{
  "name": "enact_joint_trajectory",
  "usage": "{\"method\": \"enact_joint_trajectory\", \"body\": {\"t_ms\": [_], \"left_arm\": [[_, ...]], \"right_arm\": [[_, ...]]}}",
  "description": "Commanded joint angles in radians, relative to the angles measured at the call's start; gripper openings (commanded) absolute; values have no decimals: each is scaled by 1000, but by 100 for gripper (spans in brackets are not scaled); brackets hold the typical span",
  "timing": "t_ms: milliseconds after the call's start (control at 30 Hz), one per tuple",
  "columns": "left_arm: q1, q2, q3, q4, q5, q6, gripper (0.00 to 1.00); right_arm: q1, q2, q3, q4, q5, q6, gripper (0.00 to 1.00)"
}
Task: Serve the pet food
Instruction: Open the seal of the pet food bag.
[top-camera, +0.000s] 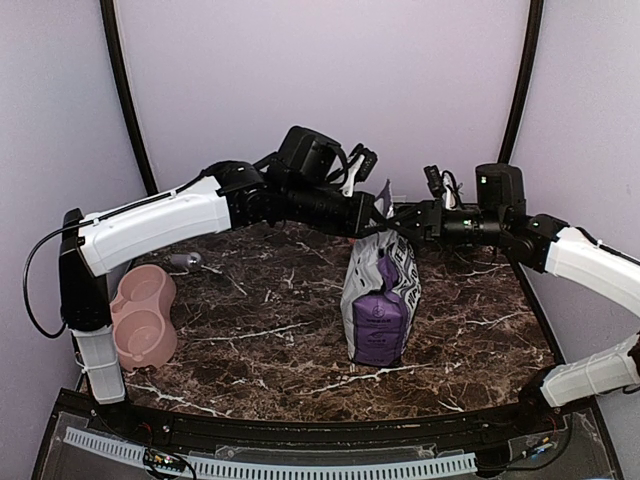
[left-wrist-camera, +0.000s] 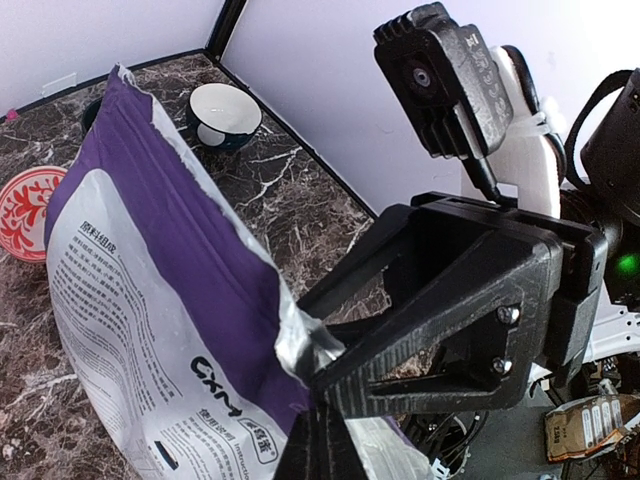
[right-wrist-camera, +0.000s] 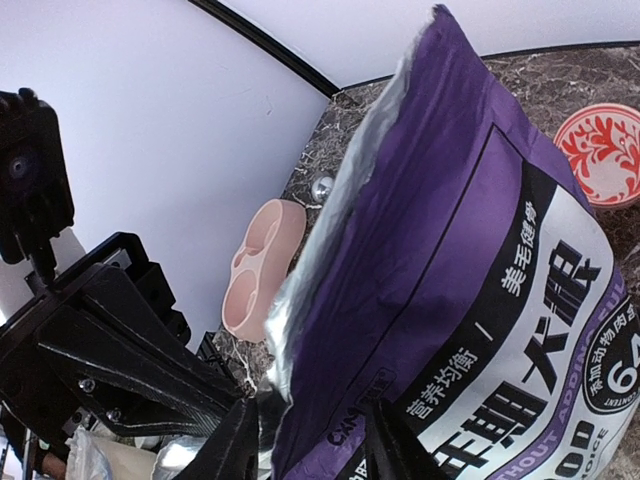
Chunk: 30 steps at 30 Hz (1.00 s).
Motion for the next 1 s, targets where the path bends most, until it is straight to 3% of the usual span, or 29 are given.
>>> {"method": "enact_joint_trajectory", "body": {"t_ms": [0,100,233,500,967], "left_arm": [[3,-21,-24,-25,-27,5,0],[2,-18,-25,-23,-30,7,0],[3,-14,-25,-21,-30,7,0],[3,-14,-21,-29,-41,13,0],[3,-23,-20,-46,-65,23,0]], "right_arm": [[54,-30,8,-6,-82,-19,40],[63,-34,-1,-10,-89,-20,41],[83,-24,-1,-21,-89,-32,33],[85,-36,-8,-67,-32,-70,0],[69,-58,25,-181,55,-139,0]]}}
